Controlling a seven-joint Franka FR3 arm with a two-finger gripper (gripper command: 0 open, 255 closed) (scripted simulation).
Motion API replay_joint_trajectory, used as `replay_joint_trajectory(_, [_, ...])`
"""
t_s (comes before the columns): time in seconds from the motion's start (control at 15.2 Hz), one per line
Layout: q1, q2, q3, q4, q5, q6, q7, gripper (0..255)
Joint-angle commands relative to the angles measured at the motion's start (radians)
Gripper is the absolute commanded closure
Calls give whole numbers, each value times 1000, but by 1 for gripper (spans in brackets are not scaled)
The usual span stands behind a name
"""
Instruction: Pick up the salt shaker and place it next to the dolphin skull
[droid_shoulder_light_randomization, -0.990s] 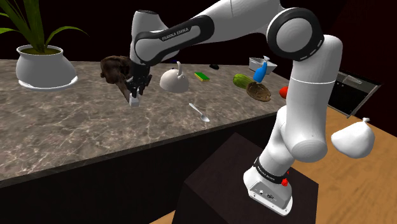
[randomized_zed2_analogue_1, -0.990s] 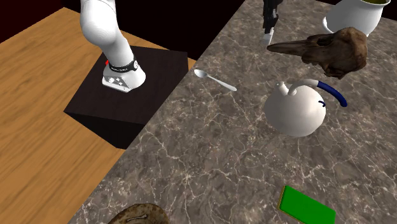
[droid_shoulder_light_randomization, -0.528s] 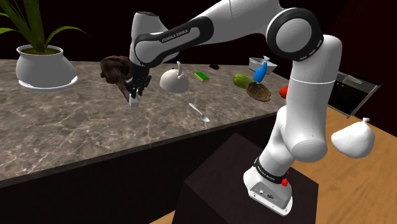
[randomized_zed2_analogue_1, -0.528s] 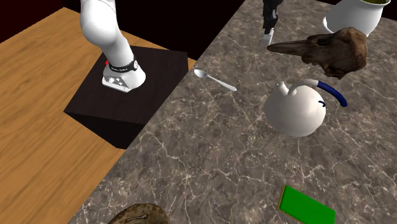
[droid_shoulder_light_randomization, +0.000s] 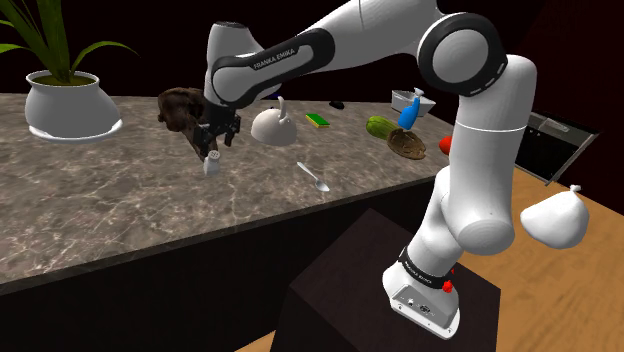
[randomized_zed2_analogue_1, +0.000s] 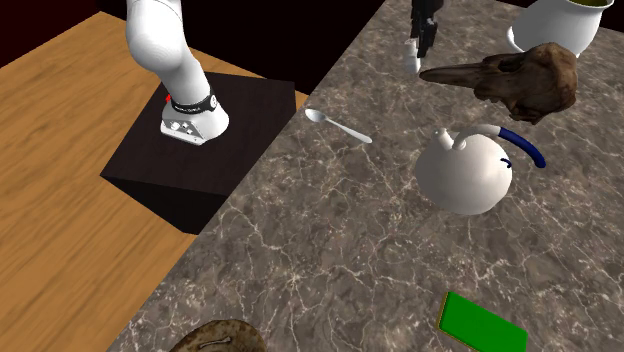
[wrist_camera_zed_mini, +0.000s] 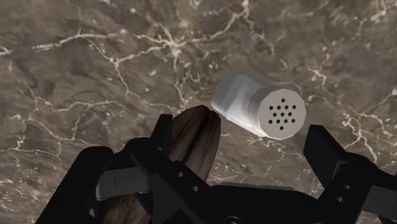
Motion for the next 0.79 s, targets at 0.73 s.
replay_joint_trajectory(0.73, [6, -71, -3, 32, -12, -102, 7, 0])
